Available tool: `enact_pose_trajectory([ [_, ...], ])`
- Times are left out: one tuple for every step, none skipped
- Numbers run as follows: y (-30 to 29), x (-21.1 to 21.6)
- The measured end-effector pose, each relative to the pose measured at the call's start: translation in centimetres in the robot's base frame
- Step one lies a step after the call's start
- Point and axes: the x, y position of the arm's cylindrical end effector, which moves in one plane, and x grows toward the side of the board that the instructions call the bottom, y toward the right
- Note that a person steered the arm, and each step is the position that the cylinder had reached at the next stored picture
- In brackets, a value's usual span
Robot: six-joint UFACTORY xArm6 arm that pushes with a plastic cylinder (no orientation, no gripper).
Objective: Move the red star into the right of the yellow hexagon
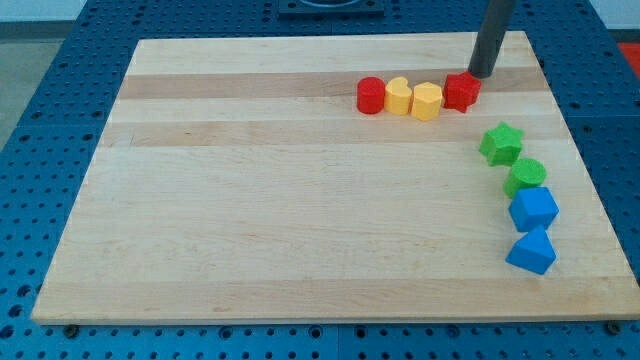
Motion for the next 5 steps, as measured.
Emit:
enact_pose_trajectory([
  [-0.3, 1.1],
  [-0.6, 1.9],
  [-0.8, 2.8],
  [-1.0, 3.7],
  [-1.0, 4.3],
])
